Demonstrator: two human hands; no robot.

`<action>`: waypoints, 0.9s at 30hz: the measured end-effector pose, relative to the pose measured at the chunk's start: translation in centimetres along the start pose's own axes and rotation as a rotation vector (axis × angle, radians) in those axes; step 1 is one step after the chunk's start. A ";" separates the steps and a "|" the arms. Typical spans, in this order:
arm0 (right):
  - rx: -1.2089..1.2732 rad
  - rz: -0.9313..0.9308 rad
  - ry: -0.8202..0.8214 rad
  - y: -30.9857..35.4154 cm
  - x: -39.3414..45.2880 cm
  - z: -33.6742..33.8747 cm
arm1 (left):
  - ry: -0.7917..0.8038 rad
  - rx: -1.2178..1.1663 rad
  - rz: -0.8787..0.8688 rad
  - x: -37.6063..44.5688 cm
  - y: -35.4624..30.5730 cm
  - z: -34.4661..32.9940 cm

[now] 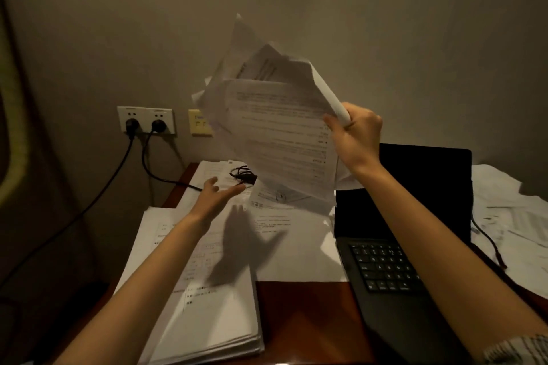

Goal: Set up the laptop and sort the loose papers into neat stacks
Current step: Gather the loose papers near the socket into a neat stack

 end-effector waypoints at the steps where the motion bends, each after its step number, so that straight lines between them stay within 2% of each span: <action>1: 0.021 -0.041 0.026 -0.4 -0.6 0.1 | -0.001 0.040 -0.024 -0.3 -0.3 -0.2; 3: 0.112 -0.204 0.099 -1.7 -1.7 0.1 | 0.027 0.016 -0.038 -0.9 -0.7 -0.7; 8: 0.416 -0.565 0.317 -4.2 -5.8 -0.2 | 0.210 -0.646 0.169 -2.1 -0.6 -0.9; 10: 0.435 -0.670 0.388 -4.5 -7.6 -0.6 | 0.224 -0.794 0.224 -2.4 0.1 0.0; 15: 0.217 -0.650 0.537 -5.0 -11.9 -2.4 | 0.192 -0.733 0.310 -4.6 1.5 2.1; 17: 0.203 -0.631 0.586 -4.9 -13.1 -3.1 | 0.179 -0.687 0.329 -5.7 1.9 2.5; 19: 0.234 -0.626 0.563 -4.5 -13.6 -3.4 | 0.166 -0.606 0.334 -6.8 2.2 2.3; 22: 0.320 -0.679 0.411 -4.1 -13.6 -3.6 | 0.006 -0.550 0.352 -7.6 3.3 1.9; 27: 0.449 -0.746 0.125 -3.4 -13.3 -3.0 | -0.025 -0.714 0.422 -10.3 5.2 -2.3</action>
Point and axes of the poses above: each hand's wrist, its own x-axis towards the middle knuckle, its own z-axis out of the back of the hand, y = z × x, the point moved 4 cm from there along x, towards the middle knuckle, and after that the axes turned 2 degrees about x, right-handed, at the moved point
